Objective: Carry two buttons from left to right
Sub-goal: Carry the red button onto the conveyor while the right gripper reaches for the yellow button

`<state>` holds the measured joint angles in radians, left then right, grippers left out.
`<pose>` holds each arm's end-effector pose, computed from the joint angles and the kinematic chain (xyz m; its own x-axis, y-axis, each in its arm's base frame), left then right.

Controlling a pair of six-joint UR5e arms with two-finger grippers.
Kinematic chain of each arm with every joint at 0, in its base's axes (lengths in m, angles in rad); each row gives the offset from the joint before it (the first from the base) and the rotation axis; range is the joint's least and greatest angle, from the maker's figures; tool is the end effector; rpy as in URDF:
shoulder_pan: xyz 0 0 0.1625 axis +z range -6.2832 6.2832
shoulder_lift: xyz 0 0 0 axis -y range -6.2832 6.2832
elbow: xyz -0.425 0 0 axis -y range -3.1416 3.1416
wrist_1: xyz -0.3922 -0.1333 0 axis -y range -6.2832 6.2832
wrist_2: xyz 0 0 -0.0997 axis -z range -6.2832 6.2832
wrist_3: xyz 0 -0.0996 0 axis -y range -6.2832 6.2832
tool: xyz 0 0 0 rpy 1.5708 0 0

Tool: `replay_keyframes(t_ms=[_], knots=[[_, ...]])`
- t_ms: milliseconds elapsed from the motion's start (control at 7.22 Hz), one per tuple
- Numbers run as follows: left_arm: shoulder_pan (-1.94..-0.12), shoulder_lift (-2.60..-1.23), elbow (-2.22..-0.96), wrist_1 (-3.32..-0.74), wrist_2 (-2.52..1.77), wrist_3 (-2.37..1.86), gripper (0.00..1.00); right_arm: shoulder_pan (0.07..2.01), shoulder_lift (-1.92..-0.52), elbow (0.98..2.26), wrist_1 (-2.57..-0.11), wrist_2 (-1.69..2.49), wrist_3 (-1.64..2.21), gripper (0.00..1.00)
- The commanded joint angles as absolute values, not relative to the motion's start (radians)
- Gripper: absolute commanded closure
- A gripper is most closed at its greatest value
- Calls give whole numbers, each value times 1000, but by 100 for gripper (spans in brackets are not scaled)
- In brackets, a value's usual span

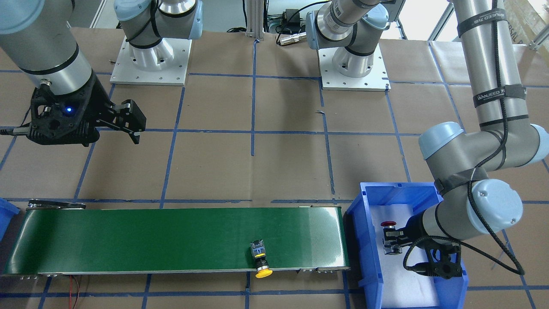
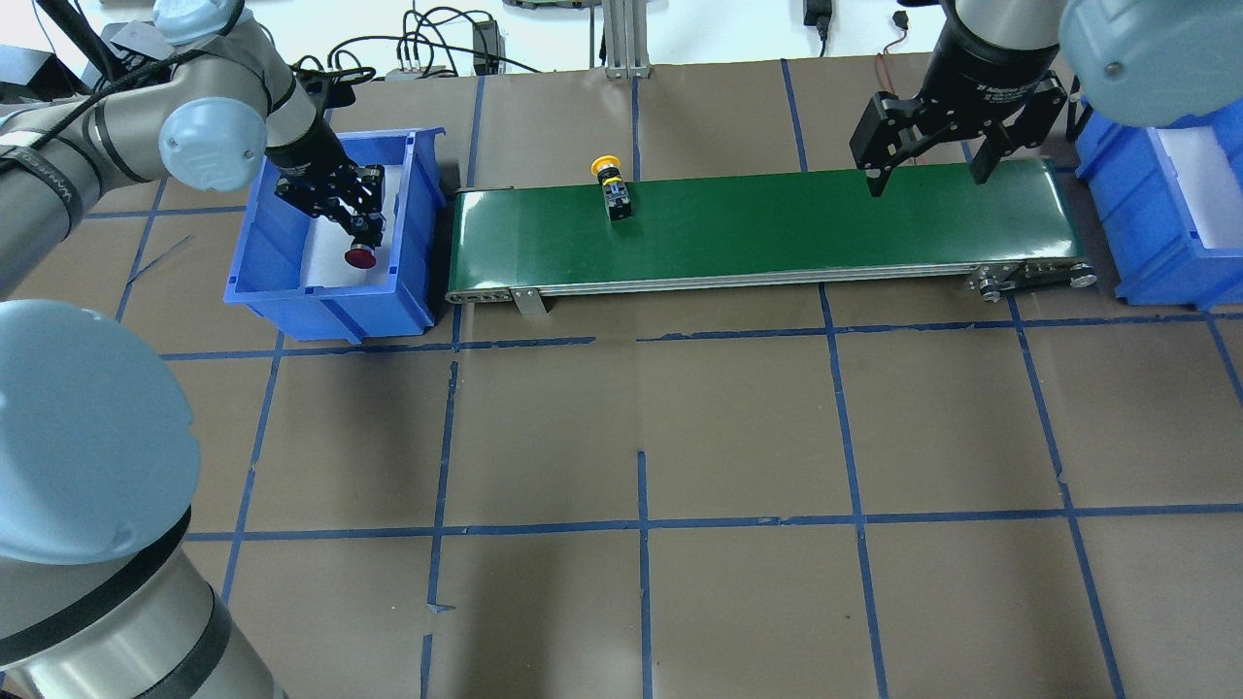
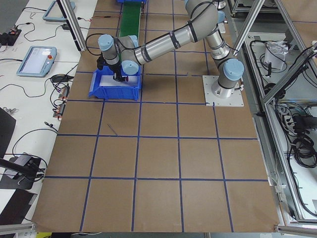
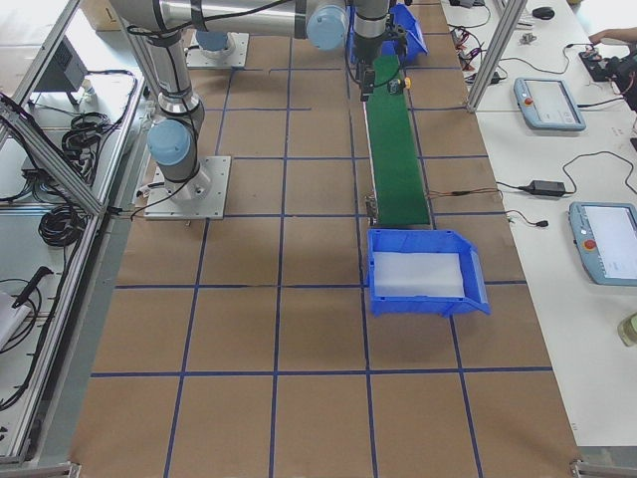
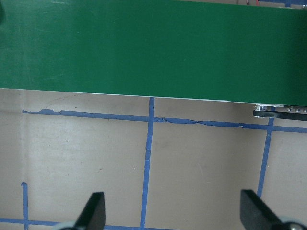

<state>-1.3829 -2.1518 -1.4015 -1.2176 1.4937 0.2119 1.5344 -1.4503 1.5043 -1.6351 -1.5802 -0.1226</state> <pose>-0.0103 -0.7007 0.2558 -0.9960 0.0199 0.0875 0.0235 0.9989 0.0410 0.1125 -0.5479 0.4647 -0.9962 -0.0860 0.0106 -0.0861 0.9962 -0.0091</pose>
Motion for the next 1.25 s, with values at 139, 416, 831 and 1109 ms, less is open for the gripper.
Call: replay_keyframes(t_ms=[139, 416, 831, 1109], knots=[[-1384, -2048, -1399, -1292, 1503, 203, 88, 1536, -1451, 1503, -1653, -1580, -118, 0], [-1391, -1982, -1396, -1302, 1505, 164, 88, 1543, -1425, 1505, -1702, -1575, -104, 0], [-1472, -1930, -1393, -1332, 1503, 11, 88, 1664, -1248, 1491, -1952, -1572, -66, 0], [-1552, -1966, -1403, -1266, 1499, -84, 88, 1719, -1148, 1473, -2043, -1568, -46, 0]])
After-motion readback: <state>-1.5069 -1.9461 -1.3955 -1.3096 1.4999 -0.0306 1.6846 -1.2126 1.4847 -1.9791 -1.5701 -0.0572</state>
